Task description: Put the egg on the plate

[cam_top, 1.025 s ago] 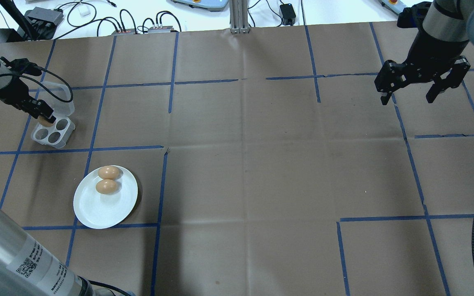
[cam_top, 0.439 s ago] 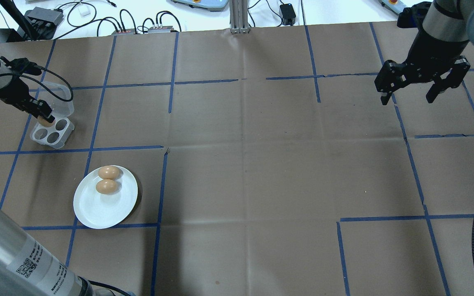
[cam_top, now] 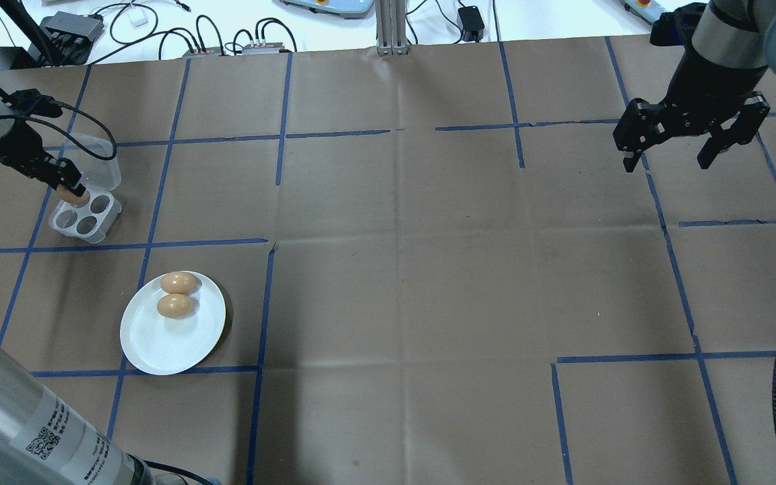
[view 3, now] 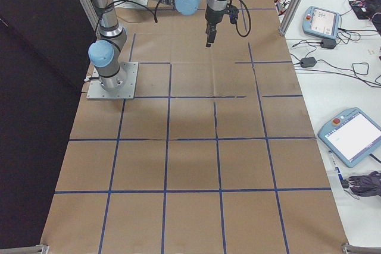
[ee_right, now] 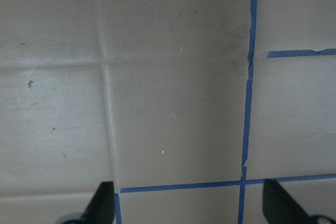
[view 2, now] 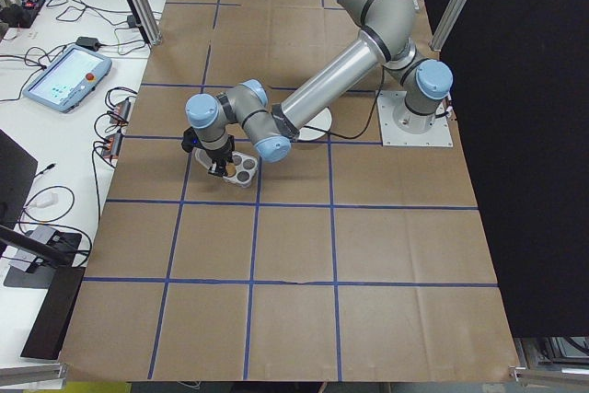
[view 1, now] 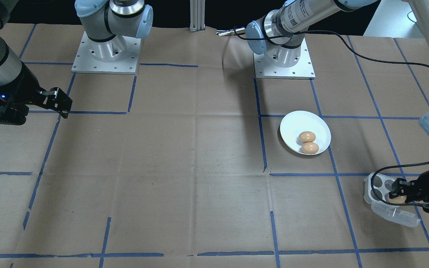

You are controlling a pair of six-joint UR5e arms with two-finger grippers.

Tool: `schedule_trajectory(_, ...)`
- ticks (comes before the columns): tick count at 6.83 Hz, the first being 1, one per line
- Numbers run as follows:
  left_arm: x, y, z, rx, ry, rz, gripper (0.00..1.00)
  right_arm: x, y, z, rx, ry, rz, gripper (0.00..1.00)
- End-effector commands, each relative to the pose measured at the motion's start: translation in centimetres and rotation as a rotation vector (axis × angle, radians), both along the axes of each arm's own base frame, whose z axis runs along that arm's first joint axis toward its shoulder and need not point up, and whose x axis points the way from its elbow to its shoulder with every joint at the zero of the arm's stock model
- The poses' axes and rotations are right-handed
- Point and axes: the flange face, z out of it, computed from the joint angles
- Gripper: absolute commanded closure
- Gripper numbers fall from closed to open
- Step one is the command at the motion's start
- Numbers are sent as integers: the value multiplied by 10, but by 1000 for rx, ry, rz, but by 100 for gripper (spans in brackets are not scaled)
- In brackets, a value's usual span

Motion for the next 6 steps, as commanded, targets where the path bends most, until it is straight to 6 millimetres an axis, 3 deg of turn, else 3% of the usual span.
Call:
schedule_trajectory(1, -6, 10, 27, -1, -3, 7, 100, 0, 0, 0, 0, 0, 0, 0)
schedule_trajectory(3, -35, 52, 50, 124, 57, 159, 100, 0, 0, 0, 0, 0, 0, 0)
schedule_trajectory(6, -110, 138, 44, 381, 184, 418, 100, 0, 0, 0, 0, 0, 0, 0)
